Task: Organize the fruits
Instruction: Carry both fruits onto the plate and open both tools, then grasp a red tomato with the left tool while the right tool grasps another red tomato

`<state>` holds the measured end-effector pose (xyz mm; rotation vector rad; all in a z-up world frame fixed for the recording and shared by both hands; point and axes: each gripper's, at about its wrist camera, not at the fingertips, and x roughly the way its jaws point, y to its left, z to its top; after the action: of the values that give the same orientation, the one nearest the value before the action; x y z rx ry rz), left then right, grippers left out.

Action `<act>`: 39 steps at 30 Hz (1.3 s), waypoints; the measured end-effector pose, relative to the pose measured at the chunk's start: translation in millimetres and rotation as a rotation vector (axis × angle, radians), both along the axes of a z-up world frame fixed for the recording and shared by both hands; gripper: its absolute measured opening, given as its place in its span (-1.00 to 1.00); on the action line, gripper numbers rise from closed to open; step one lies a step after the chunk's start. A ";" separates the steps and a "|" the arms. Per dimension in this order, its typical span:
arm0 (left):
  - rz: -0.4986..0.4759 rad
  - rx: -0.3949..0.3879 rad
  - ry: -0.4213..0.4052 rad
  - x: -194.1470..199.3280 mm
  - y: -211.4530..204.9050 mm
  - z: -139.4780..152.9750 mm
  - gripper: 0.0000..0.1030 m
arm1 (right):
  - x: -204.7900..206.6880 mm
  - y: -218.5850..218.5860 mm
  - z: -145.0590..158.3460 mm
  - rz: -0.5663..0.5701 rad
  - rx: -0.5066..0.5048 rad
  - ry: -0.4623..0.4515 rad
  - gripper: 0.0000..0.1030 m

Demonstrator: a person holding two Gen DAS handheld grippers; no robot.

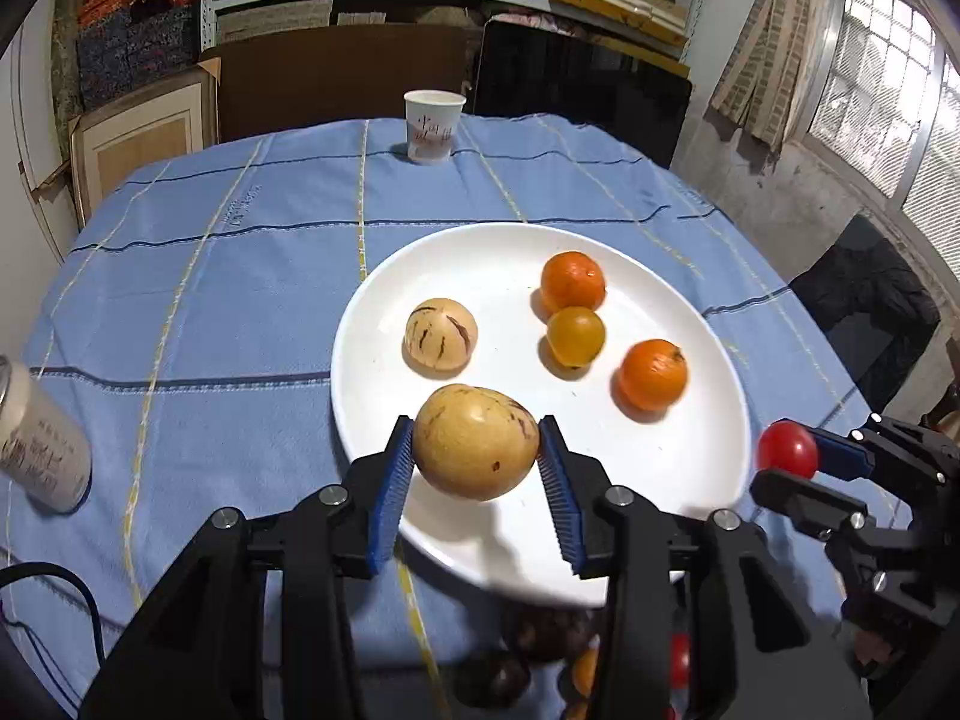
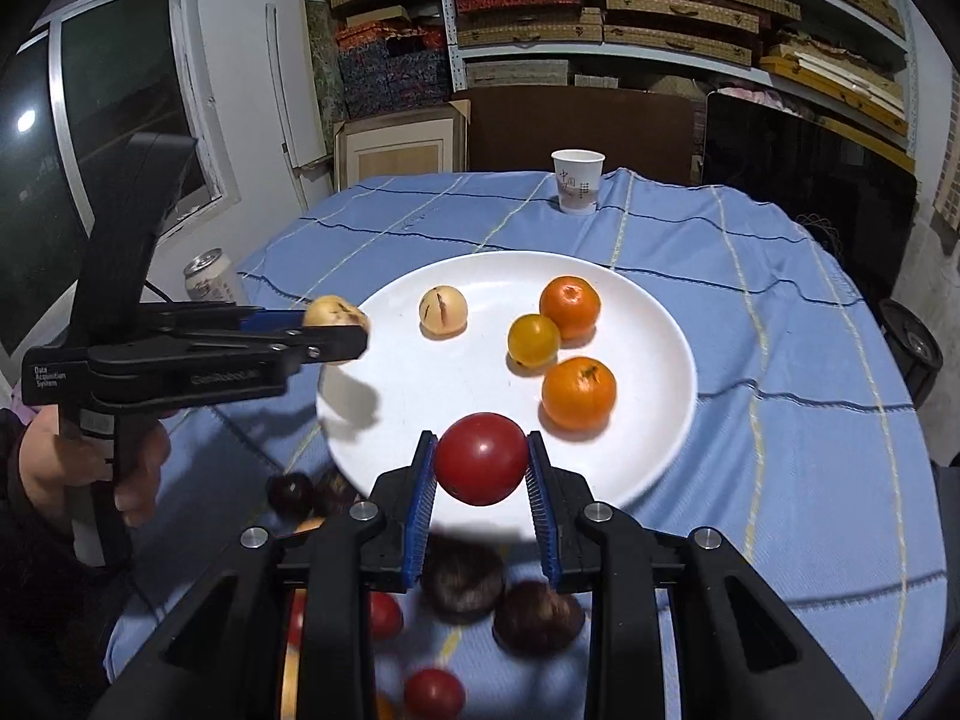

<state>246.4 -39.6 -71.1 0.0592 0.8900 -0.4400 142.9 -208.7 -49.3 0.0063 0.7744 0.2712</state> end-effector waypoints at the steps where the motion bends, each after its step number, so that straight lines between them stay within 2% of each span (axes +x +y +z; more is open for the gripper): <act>1: 0.000 0.005 0.012 7.2 -3.1 -4.3 -0.21 | 7.0 2.3 -2.6 0.002 -0.001 0.008 -0.42; 6: 0.010 0.013 0.055 26.7 -7.8 -20.1 -0.21 | 39.5 11.5 -16.8 0.030 0.000 0.038 -0.37; 7: 0.015 0.011 0.067 29.1 -7.1 -23.1 -0.21 | 42.6 12.3 -18.3 0.028 -0.001 0.041 -0.17; 8: 0.021 0.011 0.074 30.2 -6.0 -24.9 -0.19 | 43.0 12.7 -18.6 0.025 -0.001 0.037 -0.08; 9: 0.026 0.006 0.072 29.6 -4.1 -25.0 -0.13 | 42.0 13.1 -18.1 0.020 -0.004 0.026 -0.07; 11: 0.037 0.002 0.050 25.1 -1.5 -20.3 0.19 | 38.2 14.6 -16.8 0.021 -0.018 0.011 -0.06; 13: 0.049 -0.011 0.019 18.1 2.6 -10.8 0.30 | 33.5 12.7 -14.5 0.018 -0.019 0.001 -0.06; 16: 0.051 -0.044 -0.012 -0.3 10.0 4.1 0.57 | 18.7 6.7 -9.6 0.005 -0.013 -0.004 -0.03; 18: 0.037 -0.061 -0.026 -16.8 14.2 10.4 0.66 | 2.3 1.2 -6.9 -0.004 -0.007 -0.008 0.07; 20: 0.012 -0.054 -0.030 -38.2 17.1 11.3 0.67 | -12.5 -4.5 -5.4 -0.012 -0.004 -0.012 0.14; 24: -0.019 -0.031 -0.021 -79.6 24.0 -0.8 0.67 | -47.8 -18.3 -12.6 -0.033 0.015 0.015 0.14; 31: -0.063 0.074 -0.033 -152.3 27.8 -29.9 0.67 | -94.6 -21.5 -38.0 -0.046 0.004 0.063 0.14; 35: -0.073 0.059 -0.032 -181.4 32.2 -33.8 0.67 | -110.7 -23.0 -44.1 -0.055 0.013 0.072 0.14; 39: -0.061 0.125 -0.030 -194.8 28.7 -45.7 0.61 | -122.3 -22.9 -41.6 -0.060 0.012 0.060 0.14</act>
<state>51.6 -10.8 -116.8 0.2076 0.8872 -0.4388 20.6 -231.6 -90.9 0.0492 0.8308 0.2200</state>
